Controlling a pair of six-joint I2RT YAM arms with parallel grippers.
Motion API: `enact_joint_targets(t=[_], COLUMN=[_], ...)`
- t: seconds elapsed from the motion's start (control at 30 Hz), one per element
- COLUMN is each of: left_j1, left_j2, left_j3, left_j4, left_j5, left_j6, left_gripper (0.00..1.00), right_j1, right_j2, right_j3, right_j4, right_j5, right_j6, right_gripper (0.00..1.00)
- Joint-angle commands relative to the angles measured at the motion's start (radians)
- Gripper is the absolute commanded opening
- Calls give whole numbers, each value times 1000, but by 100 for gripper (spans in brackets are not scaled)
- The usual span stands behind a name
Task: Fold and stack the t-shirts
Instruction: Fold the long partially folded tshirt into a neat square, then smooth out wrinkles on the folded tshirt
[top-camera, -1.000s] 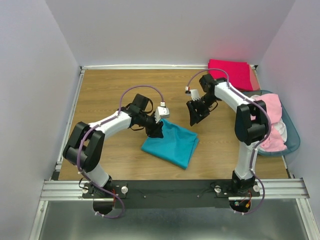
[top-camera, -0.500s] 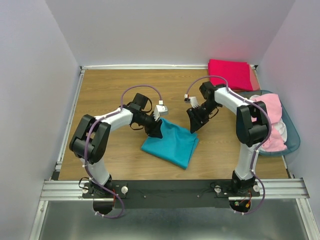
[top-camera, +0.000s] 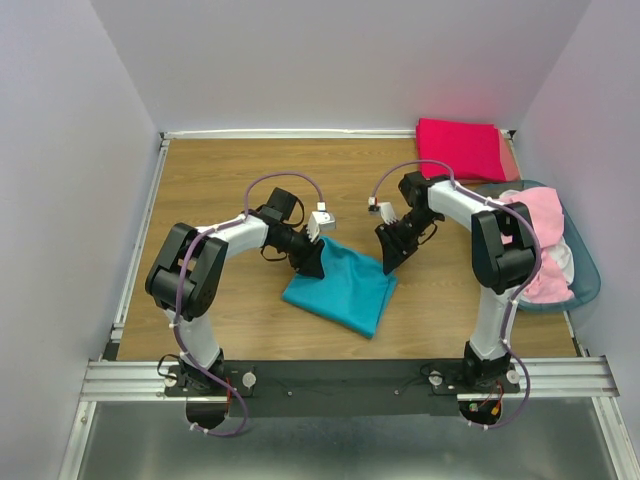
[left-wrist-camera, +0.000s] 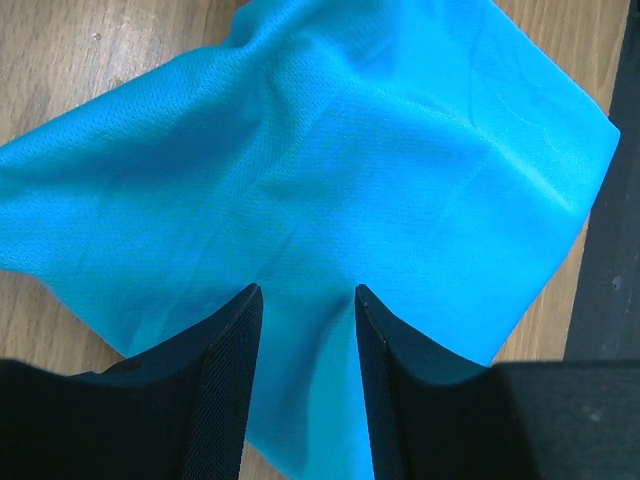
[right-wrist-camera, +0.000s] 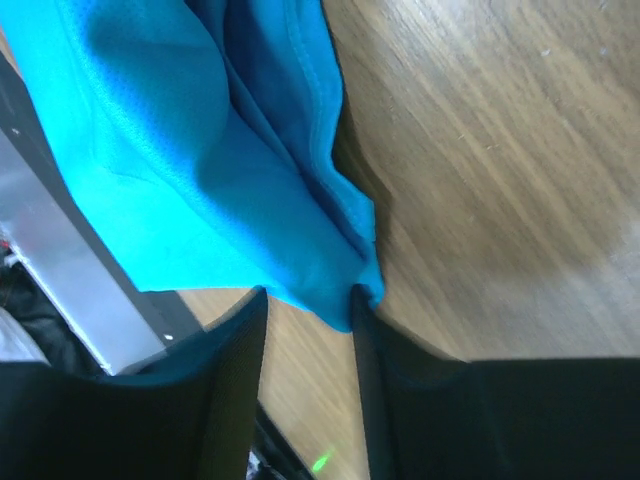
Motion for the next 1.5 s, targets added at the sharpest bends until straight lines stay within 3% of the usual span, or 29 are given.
enact_joint_targets(t=[0.0, 0.07, 0.1, 0.2, 0.53, 0.83, 1.2, 1.47], left_j1=[3, 3, 3, 4, 12, 23, 121, 172], left_j2=[11, 11, 9, 8, -6, -9, -146, -87], left_j3=[18, 16, 16, 7, -5, -10, -33, 85], left_j4=[3, 11, 11, 35, 68, 80, 131, 155], left_j5=[4, -4, -6, -32, -85, -119, -7, -119], left_j6=[-12, -20, -21, -49, -99, -124, -139, -182], left_gripper=[49, 49, 48, 46, 45, 45, 53, 56], right_j1=[6, 8, 8, 8, 6, -12, -12, -12], right_j2=[1, -14, -25, -59, -116, 33, 97, 88], right_j3=[4, 13, 14, 16, -58, -33, 175, 182], right_j4=[23, 20, 17, 0, -86, 97, 95, 80], right_j5=[-4, 6, 8, 9, 92, 275, 221, 184], right_j6=[-7, 2, 10, 27, 41, 102, 139, 143], right_gripper=[35, 24, 13, 1, 0, 1, 1, 1])
